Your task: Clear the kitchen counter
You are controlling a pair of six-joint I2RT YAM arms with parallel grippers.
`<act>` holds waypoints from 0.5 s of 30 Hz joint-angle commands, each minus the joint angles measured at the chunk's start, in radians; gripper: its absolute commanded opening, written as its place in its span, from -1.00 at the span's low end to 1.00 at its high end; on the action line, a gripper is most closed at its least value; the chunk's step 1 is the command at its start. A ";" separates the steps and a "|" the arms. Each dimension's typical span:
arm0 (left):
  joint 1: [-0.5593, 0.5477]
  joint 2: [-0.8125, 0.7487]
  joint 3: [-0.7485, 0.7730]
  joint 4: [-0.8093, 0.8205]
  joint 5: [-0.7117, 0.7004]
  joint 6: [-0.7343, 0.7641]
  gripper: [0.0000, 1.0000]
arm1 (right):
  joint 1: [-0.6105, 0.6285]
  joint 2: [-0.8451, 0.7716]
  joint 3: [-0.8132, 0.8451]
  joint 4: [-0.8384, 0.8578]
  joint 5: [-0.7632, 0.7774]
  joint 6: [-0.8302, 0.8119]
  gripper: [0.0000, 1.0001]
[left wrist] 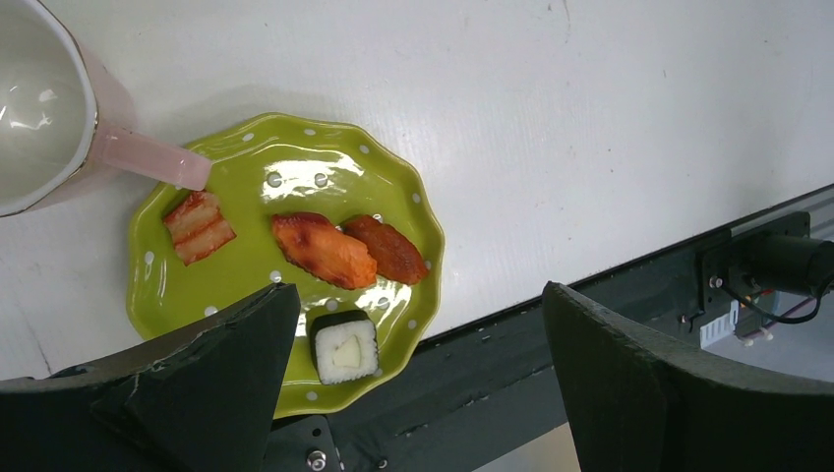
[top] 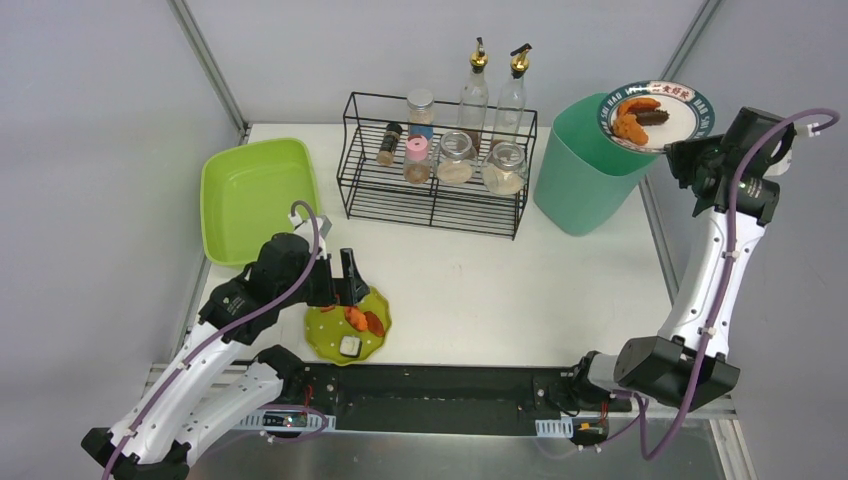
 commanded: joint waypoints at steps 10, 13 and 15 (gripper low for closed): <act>0.001 -0.037 -0.013 0.023 0.045 0.001 0.98 | 0.001 0.090 0.122 0.069 0.175 -0.282 -1.00; 0.001 -0.038 -0.013 0.027 0.055 0.001 0.98 | 0.027 0.117 0.140 0.077 0.216 -0.363 -1.00; 0.001 -0.037 -0.014 0.029 0.062 0.001 0.98 | 0.050 0.137 0.152 0.079 0.248 -0.409 -1.00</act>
